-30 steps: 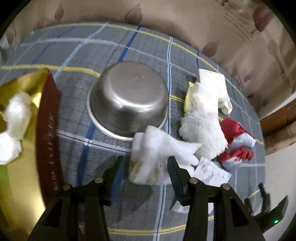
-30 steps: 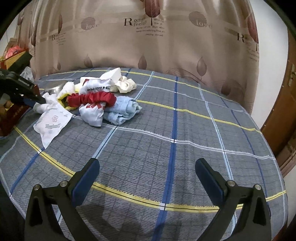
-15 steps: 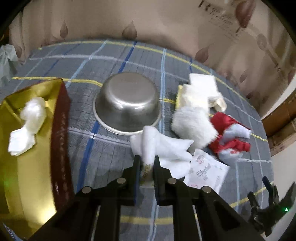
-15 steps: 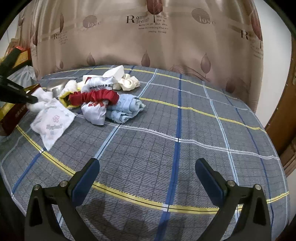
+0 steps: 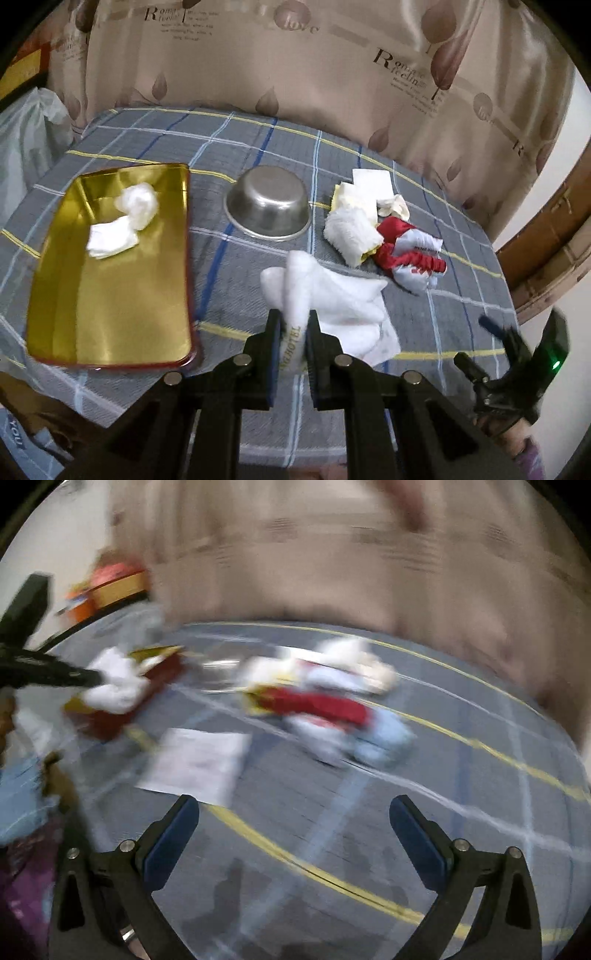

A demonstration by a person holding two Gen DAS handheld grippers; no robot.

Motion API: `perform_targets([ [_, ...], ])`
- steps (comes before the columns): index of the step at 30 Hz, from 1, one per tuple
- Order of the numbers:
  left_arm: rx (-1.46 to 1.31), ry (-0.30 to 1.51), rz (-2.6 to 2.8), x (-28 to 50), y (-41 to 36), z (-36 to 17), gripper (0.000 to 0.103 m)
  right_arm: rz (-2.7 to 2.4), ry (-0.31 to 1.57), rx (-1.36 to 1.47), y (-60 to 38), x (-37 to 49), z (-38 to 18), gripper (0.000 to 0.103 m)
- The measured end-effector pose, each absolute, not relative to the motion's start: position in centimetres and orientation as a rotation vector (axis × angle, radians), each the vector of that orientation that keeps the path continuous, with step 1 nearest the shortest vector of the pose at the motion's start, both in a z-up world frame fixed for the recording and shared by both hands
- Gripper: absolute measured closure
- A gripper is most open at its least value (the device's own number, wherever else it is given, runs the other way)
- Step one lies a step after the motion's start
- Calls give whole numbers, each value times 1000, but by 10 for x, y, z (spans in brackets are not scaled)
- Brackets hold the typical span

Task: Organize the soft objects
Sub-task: 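Carry the towel into the gold tin with the left gripper while the right grasps the Hygiene wipe packet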

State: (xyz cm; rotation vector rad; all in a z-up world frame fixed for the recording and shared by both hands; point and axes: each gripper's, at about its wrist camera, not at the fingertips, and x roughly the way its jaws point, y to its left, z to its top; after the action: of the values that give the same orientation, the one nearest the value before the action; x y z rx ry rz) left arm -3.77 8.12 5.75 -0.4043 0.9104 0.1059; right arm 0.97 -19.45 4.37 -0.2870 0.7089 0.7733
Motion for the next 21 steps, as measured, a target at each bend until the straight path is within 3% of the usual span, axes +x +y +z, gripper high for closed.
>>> perform_targets([
  [7, -419, 881, 143, -65, 94, 68, 91, 825, 768, -411, -117, 2, 34, 0],
  [14, -436, 855, 191, -92, 108, 70, 90, 747, 849, -278, -92, 10, 16, 0],
  [21, -481, 838, 224, -114, 134, 69, 90, 671, 894, -351, -77, 20, -2, 0],
])
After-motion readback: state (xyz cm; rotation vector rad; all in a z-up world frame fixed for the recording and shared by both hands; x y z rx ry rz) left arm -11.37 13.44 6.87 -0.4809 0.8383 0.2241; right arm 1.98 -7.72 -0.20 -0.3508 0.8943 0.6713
